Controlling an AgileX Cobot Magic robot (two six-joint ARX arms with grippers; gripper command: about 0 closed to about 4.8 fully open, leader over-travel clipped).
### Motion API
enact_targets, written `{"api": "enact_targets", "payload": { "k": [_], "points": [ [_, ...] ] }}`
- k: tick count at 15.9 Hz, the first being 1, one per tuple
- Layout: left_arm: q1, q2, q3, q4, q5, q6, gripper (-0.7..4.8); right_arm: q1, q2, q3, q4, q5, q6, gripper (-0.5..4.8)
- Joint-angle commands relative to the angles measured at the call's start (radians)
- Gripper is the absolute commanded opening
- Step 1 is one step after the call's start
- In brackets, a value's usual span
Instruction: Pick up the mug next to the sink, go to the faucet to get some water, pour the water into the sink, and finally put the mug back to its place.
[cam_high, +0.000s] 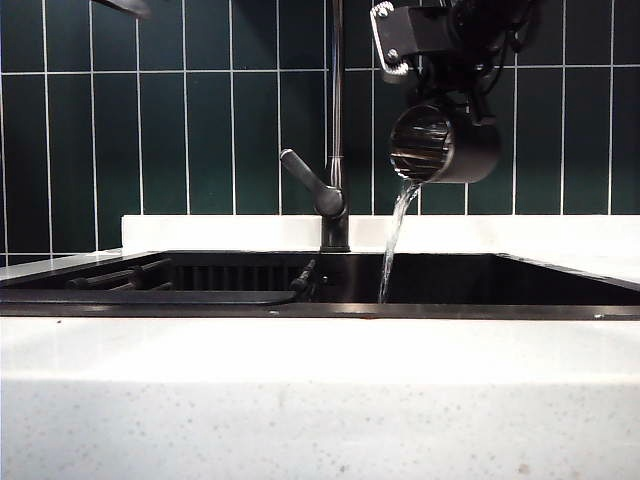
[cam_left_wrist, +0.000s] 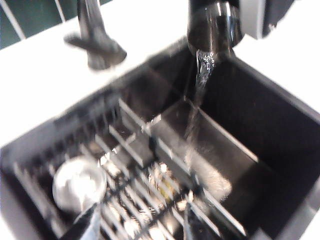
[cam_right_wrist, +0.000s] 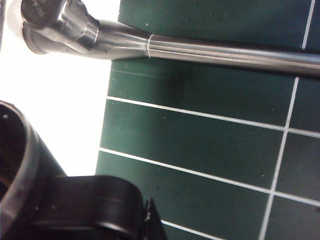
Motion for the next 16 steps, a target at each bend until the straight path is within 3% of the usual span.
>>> {"api": "enact_targets", "payload": {
  "k": [1, 5, 9, 11, 12, 14, 16],
  "points": [
    [0.0, -0.095, -0.101, 0.03, -0.052, -0.025, 2.09, -0.008, -0.013, 0.006, 0.035, 0.001, -0.168, -0.01],
    [0.0, -0.158, -0.228, 0.122, -0.072, -0.026, 2.09, 0.015, -0.013, 0.006, 0.04, -0.019, -0.293, -0.01],
    [0.0, -0.158, -0.268, 0.161, -0.074, -0.032, 2.09, 0.015, -0.011, 0.006, 0.041, -0.068, -0.334, -0.01],
    [0.0, -0.158, -0.268, 0.181, -0.076, -0.033, 2.09, 0.015, -0.012, 0.006, 0.047, -0.056, -0.15, -0.01],
    [0.0, -0.158, -0.268, 0.193, -0.073, -0.038, 2.09, 0.015, -0.013, 0.006, 0.087, 0.009, -0.029, -0.01],
    [0.0, -0.158, -0.268, 0.195, -0.069, -0.055, 2.09, 0.013, -0.015, 0.006, 0.137, 0.072, 0.083, -0.01],
    [0.0, -0.158, -0.268, 0.195, -0.068, -0.056, 2.09, 0.008, -0.028, 0.006, 0.174, 0.179, 0.325, -0.01]
  ]
}}
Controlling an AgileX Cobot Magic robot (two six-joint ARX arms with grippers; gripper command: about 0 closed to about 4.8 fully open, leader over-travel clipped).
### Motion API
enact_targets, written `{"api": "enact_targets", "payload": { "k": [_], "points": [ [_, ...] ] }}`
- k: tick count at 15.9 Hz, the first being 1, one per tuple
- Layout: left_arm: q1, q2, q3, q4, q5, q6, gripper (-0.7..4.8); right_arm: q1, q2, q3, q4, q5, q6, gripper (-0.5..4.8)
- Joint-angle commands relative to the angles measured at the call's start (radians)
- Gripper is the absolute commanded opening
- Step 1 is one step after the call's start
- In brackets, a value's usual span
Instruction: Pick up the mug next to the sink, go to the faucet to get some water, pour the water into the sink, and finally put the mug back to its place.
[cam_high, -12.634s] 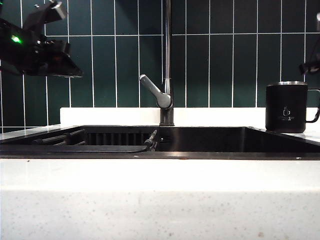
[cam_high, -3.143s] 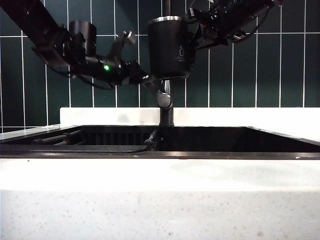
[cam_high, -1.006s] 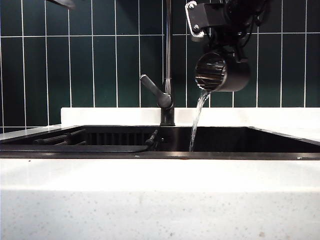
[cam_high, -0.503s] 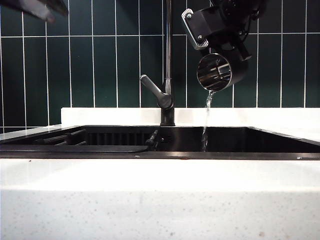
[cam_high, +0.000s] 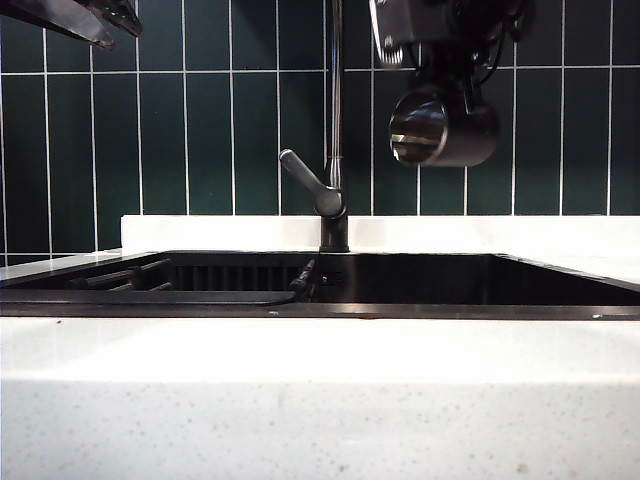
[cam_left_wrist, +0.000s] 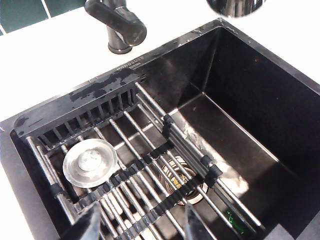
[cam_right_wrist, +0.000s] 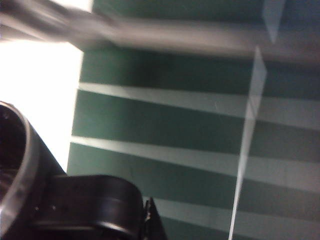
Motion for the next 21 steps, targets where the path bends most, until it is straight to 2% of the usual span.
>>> {"api": "enact_targets", "payload": {
  "k": [1, 2, 3, 5, 7, 9, 11, 14, 17, 21],
  "points": [
    [0.0, -0.005, 0.001, 0.011, 0.008, -0.018, 2.09, -0.028, -0.028, 0.008, 0.08, 0.218, 0.378, -0.01],
    [0.0, -0.005, 0.001, 0.013, 0.008, -0.031, 2.09, -0.043, -0.028, 0.007, 0.065, 0.279, 0.47, -0.01],
    [0.0, -0.005, 0.001, 0.013, 0.004, -0.032, 2.09, -0.073, -0.028, 0.007, 0.042, 0.338, 0.618, -0.01],
    [0.0, -0.005, 0.001, 0.013, 0.004, -0.049, 2.09, -0.141, -0.028, 0.007, -0.01, 0.341, 0.888, -0.01],
    [0.0, -0.005, 0.001, 0.014, 0.003, -0.049, 2.09, -0.238, -0.028, 0.007, -0.079, 0.291, 1.212, -0.01],
    [0.0, -0.005, 0.001, 0.024, -0.002, -0.049, 2.09, -0.316, -0.028, 0.006, -0.162, 0.188, 1.436, -0.01],
    [0.0, -0.005, 0.001, 0.033, -0.003, -0.049, 2.09, -0.364, -0.027, -0.021, -0.158, 0.079, 1.525, -0.01],
    [0.0, -0.005, 0.001, 0.054, -0.004, -0.049, 2.1, -0.379, -0.027, -0.125, -0.039, 0.023, 1.523, -0.01],
    [0.0, -0.005, 0.0, 0.085, -0.003, -0.049, 2.1, -0.379, -0.027, -0.259, 0.135, 0.023, 1.522, -0.01],
    [-0.001, -0.005, 0.0, 0.089, -0.004, -0.068, 2.1, -0.395, -0.008, -0.334, 0.205, 0.06, 1.489, -0.01]
  ]
}}
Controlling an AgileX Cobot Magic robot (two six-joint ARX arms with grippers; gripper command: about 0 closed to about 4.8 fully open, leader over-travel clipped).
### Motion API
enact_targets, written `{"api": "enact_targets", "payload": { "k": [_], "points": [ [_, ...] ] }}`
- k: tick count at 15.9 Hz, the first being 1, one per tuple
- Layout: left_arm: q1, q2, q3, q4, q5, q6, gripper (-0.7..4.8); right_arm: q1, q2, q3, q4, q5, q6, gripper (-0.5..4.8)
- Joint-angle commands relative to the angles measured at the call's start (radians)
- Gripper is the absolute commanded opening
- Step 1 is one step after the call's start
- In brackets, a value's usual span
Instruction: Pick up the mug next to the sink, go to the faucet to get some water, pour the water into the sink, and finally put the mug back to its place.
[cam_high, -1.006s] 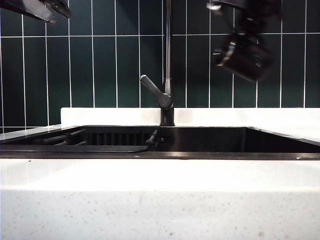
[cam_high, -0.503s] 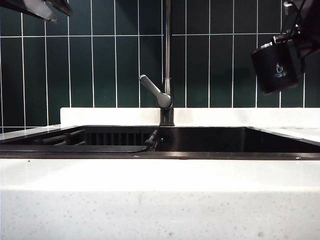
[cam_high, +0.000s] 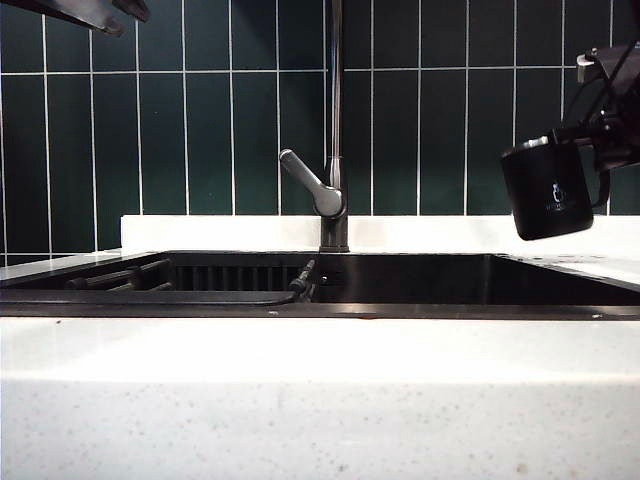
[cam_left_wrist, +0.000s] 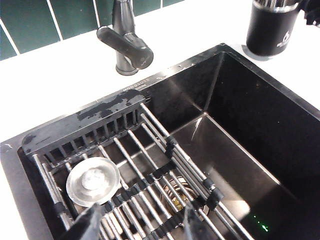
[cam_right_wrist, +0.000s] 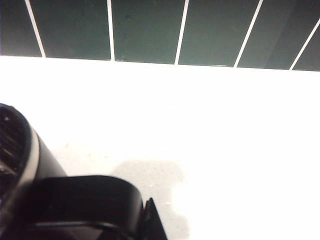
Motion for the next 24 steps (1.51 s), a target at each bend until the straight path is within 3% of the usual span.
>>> {"api": "enact_targets", "payload": {
  "k": [1, 3, 5, 9, 12, 13, 14, 19, 21, 24],
  "points": [
    [-0.001, -0.005, 0.0, 0.013, 0.0, -0.018, 2.1, -0.022, 0.005, -0.01, 0.05, 0.028, -0.012, -0.01],
    [-0.003, -0.005, 0.0, 0.014, 0.0, -0.02, 2.1, -0.032, 0.005, -0.01, 0.031, 0.021, -0.013, 0.02],
    [-0.003, -0.005, 0.0, 0.019, 0.0, -0.025, 2.1, -0.034, 0.005, -0.01, -0.011, 0.02, -0.013, 0.58],
    [-0.005, -0.005, 0.0, 0.024, 0.001, -0.04, 2.1, -0.034, -0.01, -0.01, -0.138, 0.025, -0.012, 0.69],
    [-0.005, -0.005, 0.0, 0.028, 0.005, -0.04, 2.1, -0.034, -0.074, -0.01, -0.182, 0.051, -0.012, 1.79],
    [-0.005, -0.005, 0.0, 0.022, 0.005, -0.04, 2.1, -0.034, -0.114, -0.009, -0.225, 0.071, -0.011, 2.56],
    [-0.005, -0.005, 0.0, 0.017, 0.004, -0.039, 2.1, -0.034, -0.131, -0.009, -0.263, 0.093, -0.011, 2.75],
    [-0.005, -0.006, -0.051, -0.013, 0.001, -0.033, 2.09, -0.031, -0.212, -0.01, -0.684, 0.082, 0.166, 2.51],
    [-0.005, -0.046, -0.111, -0.018, 0.0, -0.033, 2.04, -0.028, -0.288, -0.02, -0.748, 0.064, 0.164, 1.22],
    [-0.005, -0.14, -0.186, -0.042, -0.023, -0.036, 1.77, -0.028, -0.427, -0.035, -0.81, 0.001, 0.164, 0.55]
  ]
}}
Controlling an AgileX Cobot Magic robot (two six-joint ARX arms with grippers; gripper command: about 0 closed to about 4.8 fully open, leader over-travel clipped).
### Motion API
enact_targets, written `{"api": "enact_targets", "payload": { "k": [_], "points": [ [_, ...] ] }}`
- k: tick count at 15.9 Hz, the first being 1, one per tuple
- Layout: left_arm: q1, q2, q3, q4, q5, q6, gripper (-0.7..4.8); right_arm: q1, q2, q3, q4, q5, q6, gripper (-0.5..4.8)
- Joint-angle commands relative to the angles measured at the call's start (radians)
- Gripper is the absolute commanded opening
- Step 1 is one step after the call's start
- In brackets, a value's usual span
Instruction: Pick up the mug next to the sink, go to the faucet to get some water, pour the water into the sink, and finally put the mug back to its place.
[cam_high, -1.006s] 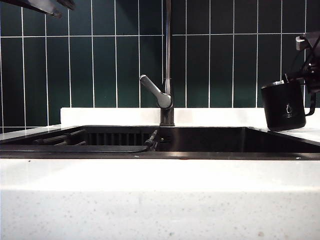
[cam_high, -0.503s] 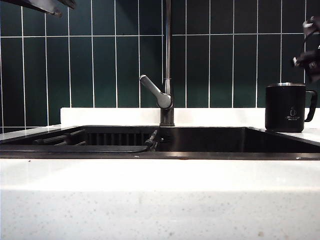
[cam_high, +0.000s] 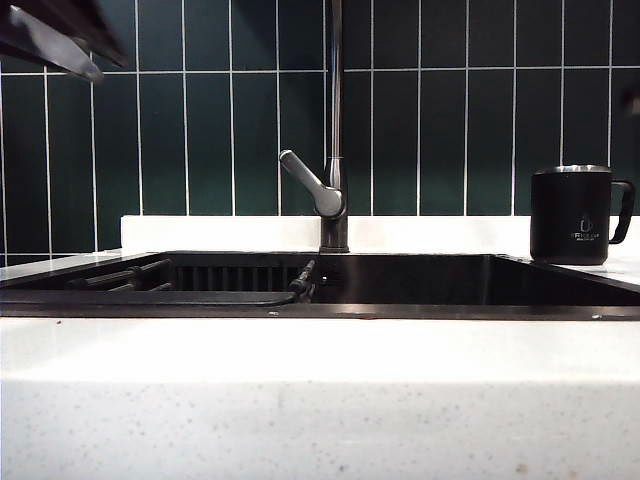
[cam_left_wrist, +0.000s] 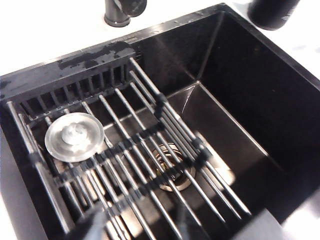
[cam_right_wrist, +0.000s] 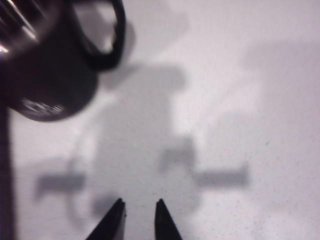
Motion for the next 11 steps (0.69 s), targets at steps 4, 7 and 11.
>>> {"api": "enact_targets", "payload": {
  "k": [4, 7, 11],
  "points": [
    [-0.002, -0.233, -0.079, -0.113, -0.04, -0.05, 1.63, 0.039, -0.3, -0.019, -0.158, -0.13, 0.057, 0.42],
    [-0.002, -0.351, -0.087, -0.212, -0.052, -0.05, 1.15, 0.153, -0.452, -0.019, -0.231, -0.135, 0.101, 0.39],
    [-0.002, -0.509, -0.089, -0.311, -0.089, -0.051, 1.15, 0.313, -0.634, -0.019, -0.327, -0.129, 0.144, 0.4]
  ]
}}
